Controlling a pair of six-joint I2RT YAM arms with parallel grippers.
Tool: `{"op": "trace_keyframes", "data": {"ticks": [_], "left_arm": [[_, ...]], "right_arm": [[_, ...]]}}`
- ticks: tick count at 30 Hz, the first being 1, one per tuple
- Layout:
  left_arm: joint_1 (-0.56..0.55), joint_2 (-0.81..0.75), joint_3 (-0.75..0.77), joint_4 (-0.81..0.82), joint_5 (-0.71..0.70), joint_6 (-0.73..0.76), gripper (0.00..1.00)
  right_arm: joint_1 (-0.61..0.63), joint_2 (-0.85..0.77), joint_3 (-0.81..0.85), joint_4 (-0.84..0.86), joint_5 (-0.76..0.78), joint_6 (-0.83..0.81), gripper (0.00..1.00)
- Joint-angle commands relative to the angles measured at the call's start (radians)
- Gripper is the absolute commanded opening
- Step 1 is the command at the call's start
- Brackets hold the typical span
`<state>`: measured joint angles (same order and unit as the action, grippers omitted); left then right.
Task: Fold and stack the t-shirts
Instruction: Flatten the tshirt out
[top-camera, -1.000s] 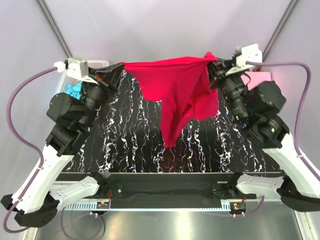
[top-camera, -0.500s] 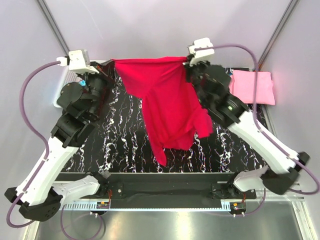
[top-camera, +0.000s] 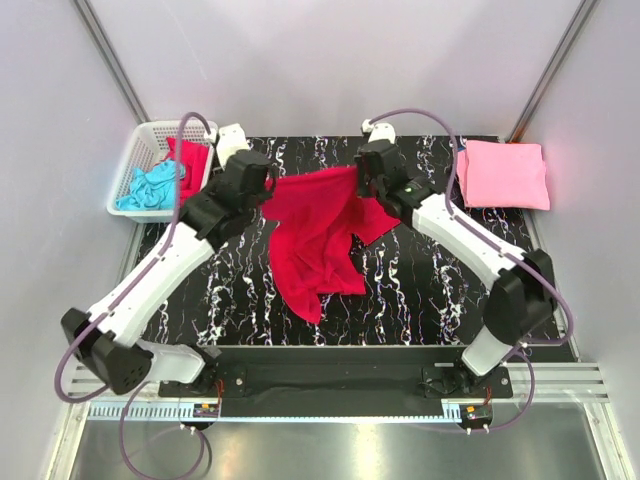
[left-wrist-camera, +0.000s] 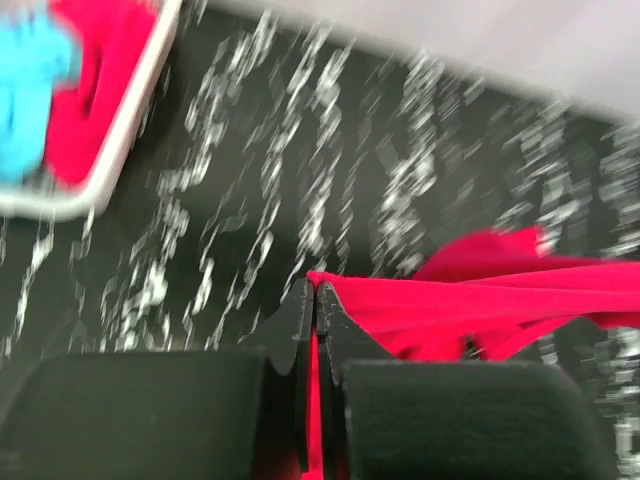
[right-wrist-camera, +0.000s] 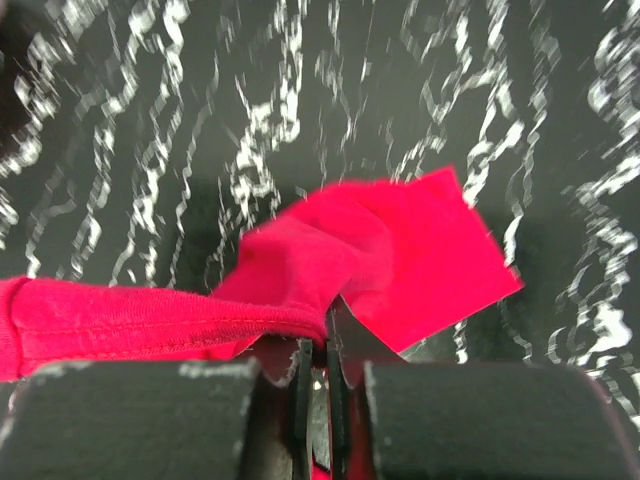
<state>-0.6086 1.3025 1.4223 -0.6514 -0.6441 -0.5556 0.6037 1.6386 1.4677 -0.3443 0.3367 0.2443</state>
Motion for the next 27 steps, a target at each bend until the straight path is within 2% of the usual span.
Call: {"op": "trace_keyframes", "data": {"ticks": [1, 5, 6, 7, 10, 11, 12, 16, 20, 22, 24, 25, 27], "left_arm": [[0.046, 0.062, -0.029, -0.048, -0.025, -0.145, 0.0], [0.121, 0.184, -0.005, -0.044, 0.055, -0.155, 0.0], [0.127, 0.211, -0.002, -0.037, 0.06, -0.152, 0.0], [0.133, 0.222, 0.001, -0.031, 0.069, -0.141, 0.0], [0.156, 0.248, 0.013, -0.019, 0.08, -0.127, 0.0], [0.17, 0.253, 0.013, -0.016, 0.083, -0.124, 0.0], [0.178, 0.257, 0.013, -0.017, 0.083, -0.122, 0.0], [0.207, 0.267, -0.003, -0.011, 0.093, -0.127, 0.0], [0.216, 0.27, -0.032, -0.004, 0.104, -0.138, 0.0], [0.217, 0.265, -0.049, 0.001, 0.101, -0.144, 0.0], [0.221, 0.267, -0.056, 0.007, 0.11, -0.15, 0.0], [0.222, 0.265, -0.057, 0.01, 0.121, -0.15, 0.0], [0.222, 0.268, -0.057, 0.012, 0.126, -0.147, 0.0]], "right_arm": [[-0.022, 0.035, -0.006, 0.036, -0.053, 0.053, 0.0], [-0.062, 0.101, 0.019, 0.044, -0.215, 0.0, 0.01], [-0.065, 0.122, 0.031, 0.045, -0.272, -0.011, 0.08], [-0.071, 0.133, 0.04, 0.036, -0.287, -0.029, 0.29], [-0.07, 0.161, 0.081, -0.007, -0.245, -0.046, 0.6], [-0.07, 0.162, 0.089, -0.015, -0.217, -0.046, 0.93], [-0.071, 0.156, 0.092, -0.021, -0.17, -0.046, 0.99], [-0.071, 0.113, 0.076, -0.036, -0.096, -0.027, 1.0], [-0.053, 0.044, 0.008, -0.077, -0.205, 0.042, 1.0], [0.037, -0.009, -0.082, -0.081, -0.185, 0.064, 1.0], [0.117, -0.04, -0.154, -0.091, -0.156, 0.084, 0.97], [0.189, -0.043, -0.171, -0.093, -0.162, 0.123, 0.89], [0.241, -0.04, -0.217, -0.104, -0.198, 0.197, 0.79]]}}
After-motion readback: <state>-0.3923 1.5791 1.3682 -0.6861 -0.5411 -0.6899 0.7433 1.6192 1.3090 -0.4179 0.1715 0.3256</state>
